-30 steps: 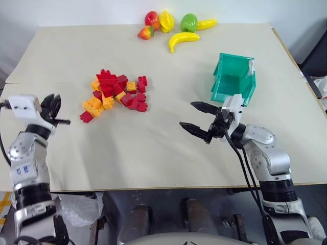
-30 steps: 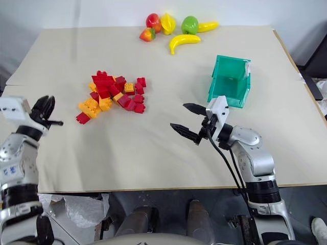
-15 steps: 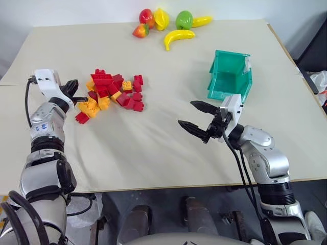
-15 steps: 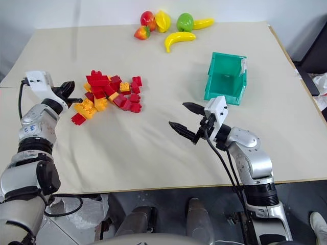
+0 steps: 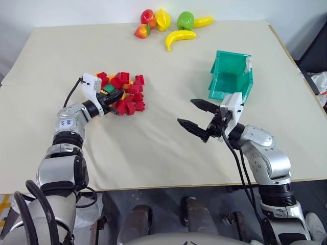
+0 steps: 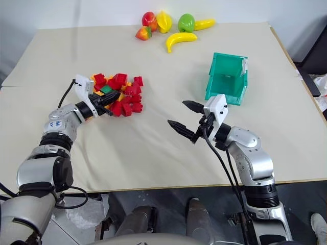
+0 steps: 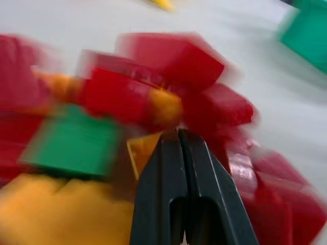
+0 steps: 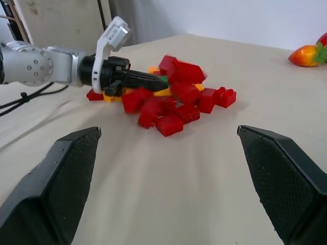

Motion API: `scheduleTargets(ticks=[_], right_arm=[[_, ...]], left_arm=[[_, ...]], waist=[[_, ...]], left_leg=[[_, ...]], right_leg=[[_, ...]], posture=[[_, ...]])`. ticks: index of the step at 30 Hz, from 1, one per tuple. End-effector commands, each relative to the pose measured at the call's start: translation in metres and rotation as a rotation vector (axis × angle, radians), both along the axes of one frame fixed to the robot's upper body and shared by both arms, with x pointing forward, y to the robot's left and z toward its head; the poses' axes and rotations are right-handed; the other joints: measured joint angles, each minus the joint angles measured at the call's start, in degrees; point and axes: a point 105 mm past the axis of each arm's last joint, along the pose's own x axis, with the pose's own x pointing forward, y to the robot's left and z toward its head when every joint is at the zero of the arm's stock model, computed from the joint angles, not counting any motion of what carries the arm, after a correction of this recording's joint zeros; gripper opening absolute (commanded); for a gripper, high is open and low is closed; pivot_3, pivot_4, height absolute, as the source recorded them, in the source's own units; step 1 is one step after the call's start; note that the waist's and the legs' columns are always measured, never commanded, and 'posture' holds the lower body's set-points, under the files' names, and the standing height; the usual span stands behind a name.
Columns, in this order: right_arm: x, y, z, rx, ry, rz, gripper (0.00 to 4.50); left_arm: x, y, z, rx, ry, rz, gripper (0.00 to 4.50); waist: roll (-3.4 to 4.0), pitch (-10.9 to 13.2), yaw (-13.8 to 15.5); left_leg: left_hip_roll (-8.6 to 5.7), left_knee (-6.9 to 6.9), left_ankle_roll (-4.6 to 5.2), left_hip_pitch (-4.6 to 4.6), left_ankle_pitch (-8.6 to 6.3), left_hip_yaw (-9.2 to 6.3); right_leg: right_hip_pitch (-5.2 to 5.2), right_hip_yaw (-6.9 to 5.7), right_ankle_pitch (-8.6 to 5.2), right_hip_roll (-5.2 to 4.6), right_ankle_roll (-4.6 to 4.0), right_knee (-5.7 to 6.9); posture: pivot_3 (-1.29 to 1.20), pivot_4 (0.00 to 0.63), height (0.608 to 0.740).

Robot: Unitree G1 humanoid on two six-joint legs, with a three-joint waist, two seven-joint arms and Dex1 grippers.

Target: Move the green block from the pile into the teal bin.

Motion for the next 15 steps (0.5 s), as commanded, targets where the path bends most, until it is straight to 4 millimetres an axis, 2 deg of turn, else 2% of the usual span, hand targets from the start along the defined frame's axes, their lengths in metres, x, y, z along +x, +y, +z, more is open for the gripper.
scheduleTargets(ticks=[1,5,9,12,15], right_arm=[[-0.004,0.001,0.014,0.017,-0.048,0.013,4.5],[-0.002,0.001,0.016,0.016,-0.051,0.012,4.5],[0.0,0.0,0.016,0.015,-0.05,0.01,4.5],[0.001,0.0,0.016,0.015,-0.046,0.011,4.5],[0.002,0.001,0.016,0.015,-0.044,0.015,4.5]], left_arm=[[-0.013,-0.01,0.005,-0.009,-0.019,-0.116,0.02],[-0.018,-0.003,0.026,-0.05,-0.104,-0.076,0.02],[-0.02,0.025,0.043,-0.056,-0.197,0.095,0.02],[-0.013,0.058,0.04,-0.004,-0.203,0.297,0.02],[-0.006,0.074,0.04,0.011,-0.214,0.406,0.02]], waist=[[0.0,0.0,0.02],[-0.02,0.01,-0.02],[-0.02,0.01,0.03],[-0.02,0.01,0.04],[-0.02,0.01,0.18]], left_leg=[[0.0,0.01,0.0,0.0,0.0,0.0],[0.08,0.09,0.0,-0.05,0.0,-0.02],[0.32,0.18,0.0,-0.04,0.0,-0.02],[0.33,0.19,-0.01,-0.03,0.0,-0.02],[0.19,0.24,-0.01,-0.02,0.0,-0.01]], right_leg=[[0.0,0.01,0.0,0.0,0.0,0.01],[-0.03,0.04,0.0,0.02,0.0,0.02],[-0.02,0.1,0.0,0.01,0.0,0.03],[-0.02,0.09,0.0,0.03,0.0,0.06],[-0.01,0.09,0.0,0.03,0.0,0.08]], posture=[[0.0,0.15,0.74],[0.0,0.15,0.74],[0.0,0.15,0.74],[0.0,0.15,0.74],[0.0,0.15,0.74]])
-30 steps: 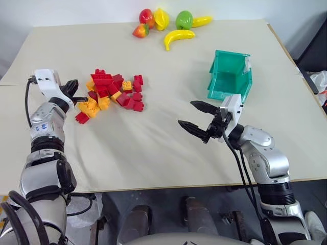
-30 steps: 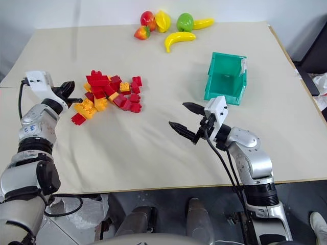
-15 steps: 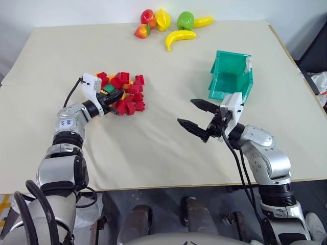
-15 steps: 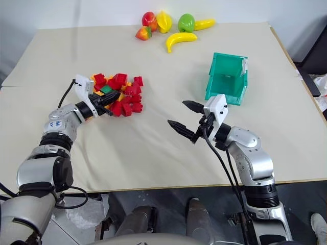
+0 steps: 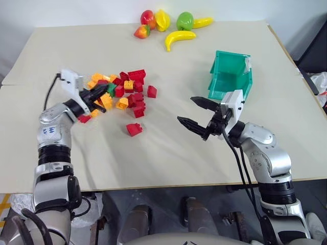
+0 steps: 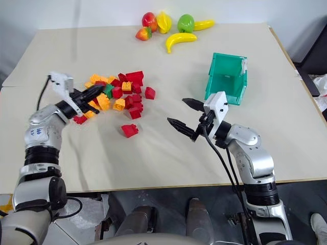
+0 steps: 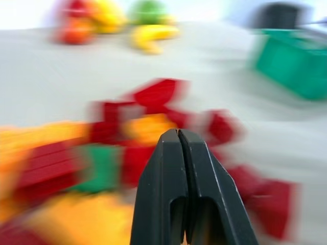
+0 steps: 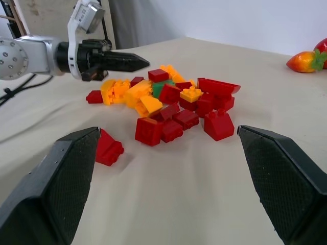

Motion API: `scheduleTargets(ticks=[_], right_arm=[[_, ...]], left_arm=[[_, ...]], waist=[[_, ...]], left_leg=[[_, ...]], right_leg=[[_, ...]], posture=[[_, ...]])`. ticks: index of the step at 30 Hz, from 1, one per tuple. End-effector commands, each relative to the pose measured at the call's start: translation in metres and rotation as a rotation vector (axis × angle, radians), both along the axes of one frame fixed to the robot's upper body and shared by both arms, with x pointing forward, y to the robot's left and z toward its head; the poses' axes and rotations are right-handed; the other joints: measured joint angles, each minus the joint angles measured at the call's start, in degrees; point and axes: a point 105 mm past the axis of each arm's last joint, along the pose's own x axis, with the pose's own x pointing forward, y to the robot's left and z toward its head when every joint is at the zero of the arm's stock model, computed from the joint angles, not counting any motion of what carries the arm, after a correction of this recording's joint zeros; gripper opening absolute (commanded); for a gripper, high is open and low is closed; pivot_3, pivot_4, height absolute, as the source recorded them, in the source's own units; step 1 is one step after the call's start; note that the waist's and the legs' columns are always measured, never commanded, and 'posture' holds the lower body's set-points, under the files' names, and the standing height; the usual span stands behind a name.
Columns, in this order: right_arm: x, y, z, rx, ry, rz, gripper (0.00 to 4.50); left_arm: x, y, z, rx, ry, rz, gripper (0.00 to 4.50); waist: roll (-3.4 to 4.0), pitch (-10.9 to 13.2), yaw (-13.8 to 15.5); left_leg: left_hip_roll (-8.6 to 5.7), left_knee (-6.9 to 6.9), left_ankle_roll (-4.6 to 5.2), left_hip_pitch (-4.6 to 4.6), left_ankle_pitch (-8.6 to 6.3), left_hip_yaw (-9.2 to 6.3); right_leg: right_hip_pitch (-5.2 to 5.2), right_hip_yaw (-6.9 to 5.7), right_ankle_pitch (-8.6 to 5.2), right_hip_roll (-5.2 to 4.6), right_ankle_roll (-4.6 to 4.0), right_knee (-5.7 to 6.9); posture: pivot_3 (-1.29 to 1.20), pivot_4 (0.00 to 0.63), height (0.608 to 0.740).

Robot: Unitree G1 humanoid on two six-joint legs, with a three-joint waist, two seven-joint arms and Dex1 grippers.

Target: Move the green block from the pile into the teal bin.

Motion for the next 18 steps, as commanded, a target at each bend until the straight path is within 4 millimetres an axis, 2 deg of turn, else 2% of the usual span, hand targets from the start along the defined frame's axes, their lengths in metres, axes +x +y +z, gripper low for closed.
scheduleTargets(ticks=[1,3,5,9,13,18], right_arm=[[0.001,0.001,0.012,0.017,-0.034,0.016,4.5],[0.002,0.001,0.013,0.018,-0.035,0.018,4.5],[0.004,0.002,0.013,0.019,-0.035,0.02,4.5],[0.006,0.002,0.014,0.018,-0.039,0.012,4.5],[0.008,0.001,0.013,0.019,-0.038,0.0,4.5],[0.008,-0.005,0.013,0.02,-0.044,-0.019,4.5]], left_arm=[[0.012,0.03,0.013,-0.01,-0.043,0.21,0.02],[0.021,0.044,0.015,-0.036,-0.031,0.338,0.02],[0.025,0.048,0.014,-0.036,-0.019,0.378,0.02],[0.04,0.028,0.002,-0.11,0.088,0.367,0.02],[0.046,0.016,-0.006,-0.109,0.16,0.359,0.02],[0.05,-0.022,-0.015,-0.052,0.227,0.194,0.02]], waist=[[0.0,0.0,0.08],[-0.14,0.08,0.35],[-0.25,0.07,0.38],[-0.25,0.07,0.3],[-0.25,0.07,-0.04],[-0.25,0.07,-0.02]], left_leg=[[-0.12,0.03,0.0,-0.01,0.0,0.0],[-0.17,0.12,0.01,-0.03,0.0,-0.04],[-0.2,0.23,0.01,-0.1,0.0,-0.11],[-0.31,0.22,0.07,-0.1,-0.04,-0.12],[-0.33,0.23,0.09,-0.1,-0.05,-0.09],[-0.31,0.31,0.07,-0.09,-0.03,-0.05]], right_leg=[[0.01,-0.01,0.0,0.0,0.0,0.01],[0.02,-0.04,0.0,-0.02,0.0,0.04],[0.04,-0.09,0.01,-0.02,0.02,0.06],[0.03,-0.09,0.02,-0.09,0.03,0.1],[0.03,-0.09,0.02,-0.09,0.05,0.11],[0.02,-0.07,0.02,-0.08,0.05,0.21]], posture=[[0.0,0.15,0.74],[0.0,0.15,0.74],[0.0,0.15,0.74],[0.0,0.15,0.74],[0.0,0.15,0.74],[0.0,0.15,0.74]])
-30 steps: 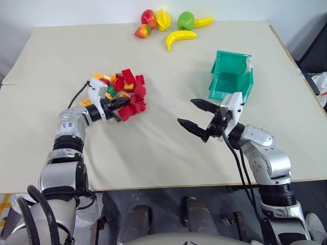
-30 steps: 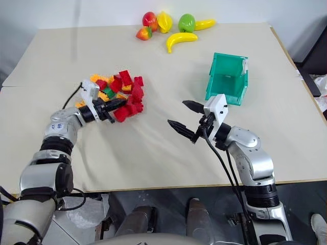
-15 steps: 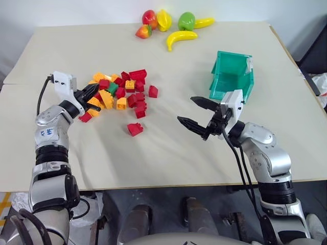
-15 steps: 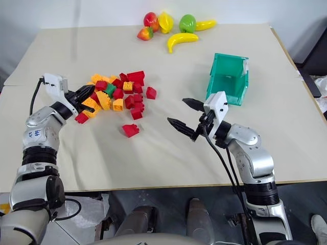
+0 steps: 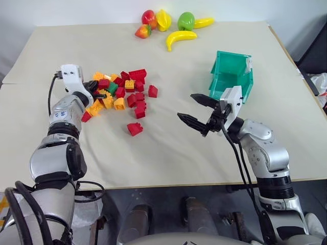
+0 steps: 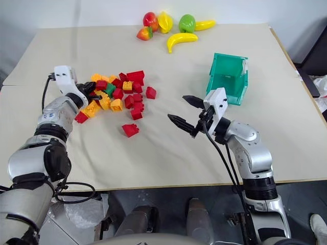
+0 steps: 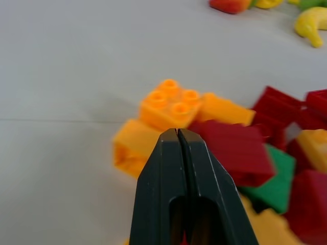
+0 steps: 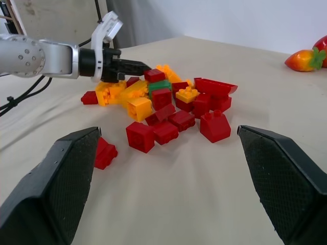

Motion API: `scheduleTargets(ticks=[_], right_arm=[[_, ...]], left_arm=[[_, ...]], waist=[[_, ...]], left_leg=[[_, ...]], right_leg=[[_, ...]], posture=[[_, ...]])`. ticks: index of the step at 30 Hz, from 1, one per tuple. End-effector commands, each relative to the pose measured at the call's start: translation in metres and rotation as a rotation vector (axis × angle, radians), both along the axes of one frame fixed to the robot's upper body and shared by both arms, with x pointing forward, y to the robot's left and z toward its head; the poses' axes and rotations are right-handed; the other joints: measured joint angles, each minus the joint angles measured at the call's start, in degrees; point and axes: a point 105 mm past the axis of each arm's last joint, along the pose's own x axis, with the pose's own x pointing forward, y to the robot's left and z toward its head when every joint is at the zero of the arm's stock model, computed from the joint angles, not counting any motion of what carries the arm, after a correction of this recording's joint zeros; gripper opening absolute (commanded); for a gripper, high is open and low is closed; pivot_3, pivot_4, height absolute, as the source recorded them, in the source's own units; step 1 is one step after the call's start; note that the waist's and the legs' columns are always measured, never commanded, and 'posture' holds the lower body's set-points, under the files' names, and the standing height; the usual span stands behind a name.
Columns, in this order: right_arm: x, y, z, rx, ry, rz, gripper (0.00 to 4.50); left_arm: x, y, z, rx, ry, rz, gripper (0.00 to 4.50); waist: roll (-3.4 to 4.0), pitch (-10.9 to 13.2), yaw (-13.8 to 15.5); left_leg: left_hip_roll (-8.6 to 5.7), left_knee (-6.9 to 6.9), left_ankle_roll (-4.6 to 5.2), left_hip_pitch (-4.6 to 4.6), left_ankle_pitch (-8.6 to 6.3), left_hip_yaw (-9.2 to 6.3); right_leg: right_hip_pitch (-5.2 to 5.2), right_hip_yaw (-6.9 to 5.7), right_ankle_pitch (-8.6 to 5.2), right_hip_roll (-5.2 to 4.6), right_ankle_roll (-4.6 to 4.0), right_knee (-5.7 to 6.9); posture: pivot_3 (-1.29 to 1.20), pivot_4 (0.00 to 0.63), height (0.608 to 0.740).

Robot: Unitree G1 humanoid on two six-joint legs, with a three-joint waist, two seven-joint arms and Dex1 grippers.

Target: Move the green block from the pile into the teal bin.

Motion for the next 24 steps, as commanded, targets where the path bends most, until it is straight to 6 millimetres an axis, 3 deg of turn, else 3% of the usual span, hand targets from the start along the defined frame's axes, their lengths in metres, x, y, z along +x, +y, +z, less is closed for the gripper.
scheduleTargets(ticks=[1,5,13,16,19,24], right_arm=[[-0.002,-0.005,0.011,0.016,-0.053,-0.014,4.5],[-0.003,-0.007,0.011,0.018,-0.058,-0.022,4.5],[-0.002,-0.006,0.011,0.023,-0.059,-0.017,4.5],[0.0,-0.006,0.011,0.023,-0.061,-0.017,4.5],[0.001,-0.005,0.011,0.025,-0.06,-0.011,4.5],[0.003,-0.003,0.012,0.03,-0.062,-0.005,4.5]], left_arm=[[0.002,-0.029,-0.002,0.04,0.038,-0.155,0.02],[-0.004,-0.055,-0.011,0.052,0.088,-0.331,0.02],[-0.018,-0.073,-0.02,0.049,0.144,-0.527,0.02],[-0.011,-0.058,-0.007,0.046,0.074,-0.423,0.02],[0.003,-0.004,0.022,-0.018,-0.063,-0.021,0.02],[0.005,0.019,0.023,-0.069,-0.056,0.201,0.02]], waist=[[0.0,0.0,0.01],[0.0,0.0,0.03],[0.01,0.0,0.01],[0.01,0.0,-0.1],[-0.02,0.01,-0.27],[-0.02,0.01,-0.04]], left_leg=[[-0.01,0.04,0.01,0.0,0.0,0.0],[-0.01,0.05,0.01,0.0,-0.01,0.02],[-0.01,0.14,0.02,0.05,-0.01,0.02],[0.03,0.13,0.02,0.05,-0.01,0.03],[0.04,0.14,0.01,0.05,-0.01,0.03],[0.06,0.11,-0.02,0.01,-0.01,0.03]], right_leg=[[0.01,0.01,0.0,-0.01,0.0,0.02],[0.02,0.02,0.0,-0.01,0.0,0.03],[0.08,0.05,0.0,0.0,0.0,0.09],[0.06,0.07,0.0,0.02,0.0,0.1],[0.04,0.09,0.0,0.01,0.0,0.1],[-0.12,0.16,0.0,0.02,0.0,0.14]], posture=[[0.0,0.15,0.74],[0.0,0.15,0.74],[0.0,0.15,0.74],[0.0,0.15,0.74],[0.0,0.15,0.74],[0.0,0.15,0.74]])
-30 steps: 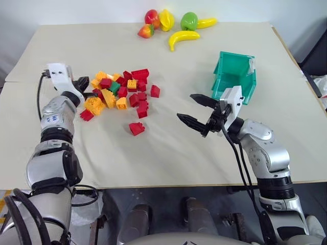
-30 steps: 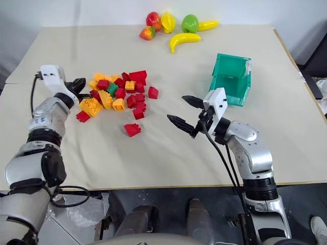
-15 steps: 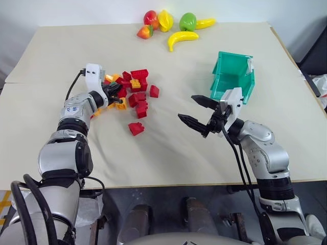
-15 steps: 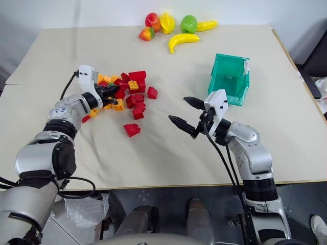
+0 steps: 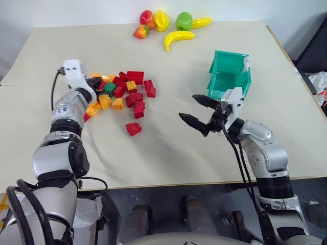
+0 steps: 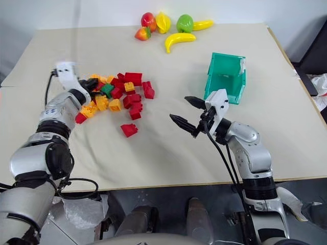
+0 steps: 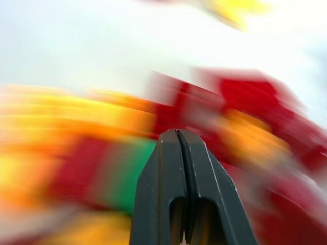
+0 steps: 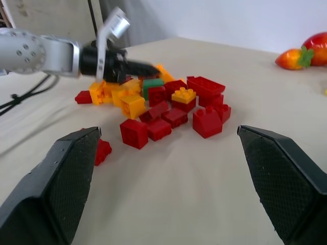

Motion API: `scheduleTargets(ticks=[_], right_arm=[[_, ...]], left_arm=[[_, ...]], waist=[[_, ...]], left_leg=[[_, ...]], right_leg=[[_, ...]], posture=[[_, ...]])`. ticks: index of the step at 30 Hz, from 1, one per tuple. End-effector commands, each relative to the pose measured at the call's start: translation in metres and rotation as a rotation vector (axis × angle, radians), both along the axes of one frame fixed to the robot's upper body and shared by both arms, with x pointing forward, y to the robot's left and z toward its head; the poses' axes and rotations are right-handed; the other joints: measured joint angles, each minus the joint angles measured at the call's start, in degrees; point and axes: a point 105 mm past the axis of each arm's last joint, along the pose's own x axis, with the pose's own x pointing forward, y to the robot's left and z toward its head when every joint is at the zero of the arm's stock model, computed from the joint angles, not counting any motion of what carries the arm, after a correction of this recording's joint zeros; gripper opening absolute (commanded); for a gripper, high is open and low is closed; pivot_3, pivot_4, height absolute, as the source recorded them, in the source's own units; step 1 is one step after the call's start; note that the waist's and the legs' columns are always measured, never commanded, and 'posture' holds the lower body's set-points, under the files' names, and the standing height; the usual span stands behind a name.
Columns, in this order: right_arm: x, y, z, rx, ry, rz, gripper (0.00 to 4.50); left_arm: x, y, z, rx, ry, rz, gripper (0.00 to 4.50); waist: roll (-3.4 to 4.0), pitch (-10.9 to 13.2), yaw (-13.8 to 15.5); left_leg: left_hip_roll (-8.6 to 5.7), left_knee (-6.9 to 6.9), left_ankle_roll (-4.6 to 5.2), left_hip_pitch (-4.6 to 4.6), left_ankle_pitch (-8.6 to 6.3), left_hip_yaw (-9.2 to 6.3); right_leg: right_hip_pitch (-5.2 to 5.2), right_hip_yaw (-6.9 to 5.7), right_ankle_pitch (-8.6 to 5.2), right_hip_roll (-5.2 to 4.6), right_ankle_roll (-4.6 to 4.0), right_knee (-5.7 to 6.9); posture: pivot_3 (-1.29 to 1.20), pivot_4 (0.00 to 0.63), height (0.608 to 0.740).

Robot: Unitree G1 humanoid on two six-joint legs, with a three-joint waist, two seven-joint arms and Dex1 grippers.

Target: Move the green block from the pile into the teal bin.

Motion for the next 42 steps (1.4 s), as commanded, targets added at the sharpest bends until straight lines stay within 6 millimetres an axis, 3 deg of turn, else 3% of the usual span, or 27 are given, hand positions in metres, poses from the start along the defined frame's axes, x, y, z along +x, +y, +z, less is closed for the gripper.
scheduleTargets(ticks=[1,7,12,22,27,32,36,42], right_arm=[[-0.001,0.002,0.019,0.021,-0.075,0.012,4.5],[0.0,0.004,0.021,0.018,-0.077,0.016,4.5],[0.0,0.006,0.024,0.018,-0.083,0.026,4.5],[-0.002,0.006,0.026,0.02,-0.091,0.022,4.5],[-0.003,0.007,0.027,0.022,-0.092,0.024,4.5],[-0.004,0.007,0.028,0.023,-0.093,0.024,4.5],[-0.004,0.007,0.027,0.02,-0.093,0.019,4.5],[-0.003,0.003,0.026,0.018,-0.088,0.005,4.5]], left_arm=[[0.003,0.008,0.012,-0.024,-0.029,0.093,0.02],[0.002,-0.013,-0.015,-0.018,0.117,-0.005,0.02],[-0.002,-0.044,-0.031,-0.031,0.239,-0.205,0.02],[-0.012,-0.06,-0.036,-0.149,0.431,-0.278,0.02],[-0.016,-0.089,-0.035,-0.173,0.481,-0.402,0.02],[-0.02,-0.114,-0.027,-0.162,0.493,-0.523,0.02],[-0.023,-0.131,-0.007,-0.14,0.451,-0.637,0.02],[-0.039,-0.114,0.041,0.051,0.009,-0.707,0.02]], waist=[[0.0,0.0,0.21],[0.0,0.0,0.47],[0.0,0.0,0.36],[0.0,0.0,0.26],[0.01,-0.01,0.25],[0.01,-0.01,0.31],[0.0,0.0,0.26],[0.01,0.01,-1.29]], left_leg=[[-0.02,0.02,0.0,-0.01,0.0,0.0],[-0.13,0.05,0.04,-0.04,-0.02,-0.06],[-0.14,0.06,0.05,0.03,-0.01,-0.03],[-0.13,0.07,0.05,0.1,-0.01,-0.03],[-0.12,0.07,0.05,0.12,-0.01,-0.03],[-0.14,0.1,0.05,0.09,-0.01,-0.05],[-0.14,0.1,0.05,0.05,-0.01,-0.04],[0.02,-0.07,-0.02,-0.05,0.01,-0.02]], right_leg=[[0.01,0.0,0.0,-0.01,0.0,0.0],[0.07,-0.03,0.02,-0.06,0.04,-0.02],[0.15,-0.03,0.02,-0.05,0.04,-0.02],[0.21,-0.01,0.02,-0.05,0.04,0.01],[0.22,-0.01,0.02,-0.04,0.04,0.02],[0.22,-0.02,0.02,-0.05,0.05,0.02],[0.2,-0.01,0.03,-0.05,0.05,0.01],[-0.17,0.21,0.02,0.01,0.04,0.02]], posture=[[0.0,0.15,0.74],[0.0,0.15,0.74],[0.0,0.15,0.74],[0.0,0.15,0.74],[0.0,0.15,0.74],[0.0,0.15,0.74],[0.0,0.15,0.74],[0.0,0.15,0.74]])
